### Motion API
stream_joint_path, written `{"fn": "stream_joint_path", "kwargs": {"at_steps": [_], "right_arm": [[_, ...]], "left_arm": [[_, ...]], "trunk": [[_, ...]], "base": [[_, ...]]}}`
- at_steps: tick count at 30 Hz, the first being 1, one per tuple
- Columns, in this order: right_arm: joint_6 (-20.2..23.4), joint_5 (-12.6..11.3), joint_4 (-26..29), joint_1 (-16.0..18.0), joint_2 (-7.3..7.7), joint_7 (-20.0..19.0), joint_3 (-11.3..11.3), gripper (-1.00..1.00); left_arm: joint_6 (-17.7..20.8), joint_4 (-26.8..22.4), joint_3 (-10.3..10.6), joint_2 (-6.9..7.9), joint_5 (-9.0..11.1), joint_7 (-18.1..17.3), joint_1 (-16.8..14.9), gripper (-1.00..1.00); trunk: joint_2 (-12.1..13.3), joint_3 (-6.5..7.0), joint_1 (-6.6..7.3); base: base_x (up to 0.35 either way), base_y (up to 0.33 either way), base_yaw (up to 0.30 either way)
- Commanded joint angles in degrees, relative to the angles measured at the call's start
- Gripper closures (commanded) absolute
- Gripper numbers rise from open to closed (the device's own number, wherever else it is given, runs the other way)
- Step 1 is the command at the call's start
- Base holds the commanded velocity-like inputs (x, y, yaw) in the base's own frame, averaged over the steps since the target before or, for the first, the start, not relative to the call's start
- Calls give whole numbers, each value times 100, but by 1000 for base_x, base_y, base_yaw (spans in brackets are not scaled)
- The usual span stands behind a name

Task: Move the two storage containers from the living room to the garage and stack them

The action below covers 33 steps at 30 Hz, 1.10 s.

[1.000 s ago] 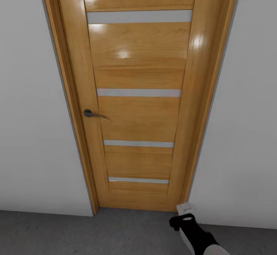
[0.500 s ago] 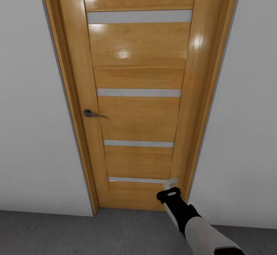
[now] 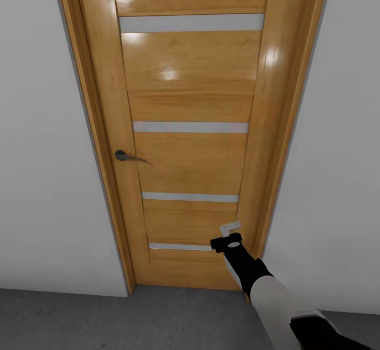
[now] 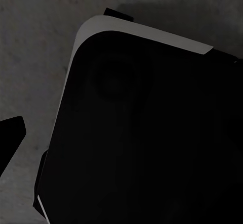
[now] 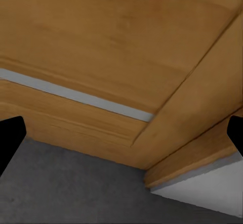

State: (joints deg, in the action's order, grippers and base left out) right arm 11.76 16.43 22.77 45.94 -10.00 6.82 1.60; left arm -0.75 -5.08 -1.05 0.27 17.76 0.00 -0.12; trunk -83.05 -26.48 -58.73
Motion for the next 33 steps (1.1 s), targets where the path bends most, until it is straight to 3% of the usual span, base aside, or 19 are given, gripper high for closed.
{"fn": "stream_joint_path", "kwargs": {"at_steps": [1,8,18,29,33], "right_arm": [[12,10,42,35,0,-15,50,-100],[-11,122,200,-128,0,140,-96,-100],[-7,123,201,-190,0,144,-99,-100],[-43,123,201,-190,0,144,-94,-100],[-265,125,187,-190,0,144,-91,-100]], "left_arm": [[-9,-2,-8,0,22,0,-2,-100],[-46,-3,-9,0,17,0,-6,-100],[-48,-2,-9,0,17,0,-6,-100],[-48,-2,-9,0,17,0,-6,-100],[-48,-2,-9,0,17,0,-6,-100]], "trunk": [[-3,-6,0],[-3,-6,0],[-3,15,0],[-3,17,0],[-3,17,0]], "base": [[0,0,0],[0,0,4],[0,0,199],[0,0,24],[0,0,0]]}}
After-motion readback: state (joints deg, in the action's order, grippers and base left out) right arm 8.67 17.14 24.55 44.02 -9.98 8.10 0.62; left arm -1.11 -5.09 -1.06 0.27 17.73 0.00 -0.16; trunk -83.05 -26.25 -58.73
